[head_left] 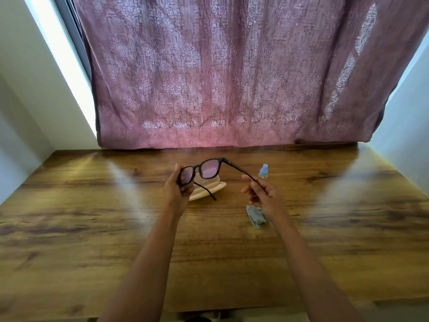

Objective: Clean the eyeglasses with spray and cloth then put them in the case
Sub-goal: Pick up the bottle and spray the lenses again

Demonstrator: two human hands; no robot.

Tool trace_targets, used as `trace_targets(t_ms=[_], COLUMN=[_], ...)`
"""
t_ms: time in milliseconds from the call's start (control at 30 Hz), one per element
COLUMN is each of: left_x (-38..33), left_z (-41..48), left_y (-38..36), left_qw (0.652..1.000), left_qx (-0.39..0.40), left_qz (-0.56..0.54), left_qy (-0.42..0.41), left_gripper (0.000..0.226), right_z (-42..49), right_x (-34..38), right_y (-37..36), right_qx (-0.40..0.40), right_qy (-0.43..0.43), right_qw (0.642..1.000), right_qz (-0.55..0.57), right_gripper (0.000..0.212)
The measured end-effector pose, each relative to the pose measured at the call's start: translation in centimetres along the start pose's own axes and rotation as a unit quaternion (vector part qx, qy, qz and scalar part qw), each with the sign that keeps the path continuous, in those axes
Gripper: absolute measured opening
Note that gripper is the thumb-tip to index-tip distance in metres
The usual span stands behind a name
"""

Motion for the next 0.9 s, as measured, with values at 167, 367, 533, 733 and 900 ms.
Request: trace_targets(t_ms=[167,367,533,733,900], left_x=[0.2,-2.1,-5.3,-5.1,-4.6], left_z=[0.2,0.1,-0.9,-1.8,-2.4], left_y=[0.7,-0.8,-4.1,-5.0,-4.8], left_qw=[0.993,0.891,0.798,0.704,0.704], left_qx=[0.023,0.0,0.046,0.118,0.074], left_qz=[0.113,0.438,0.526,0.615,0.604], left_qy=[0.038,-0.121,-0.291,-0.334,-0.366], left_gripper=[0.041,0.021,0.018,0.029,0.019], right_z=[0.1,-0.2,-0.4,-0.6,-0.8], right_x=[2.0,3.5,4.2,4.8,4.7], right_y=[0.2,-0.4,-0.7,-1.2,-1.5], right_qx=[-0.024,-0.067,-0.101,-0.114,-0.114], right_qy=[0.074,0.143,0.178,0.192,0.195], right_qw=[0.995,0.974,0.953,0.939,0.931], right_qz=[-0.063,-0.16,-0.224,-0.26,-0.288], right_gripper=[0.028,0.025,0.023,0.023,0.023])
Point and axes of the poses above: each hand's wrist, its own z-axis towards the middle knuckle, its own y-axis out of the back of the hand, x = y × z, the point moved 3 cm from there along z, towards the middle knuckle, and after that the axes turned 5 degrees about -y, right-handed, at the moved point
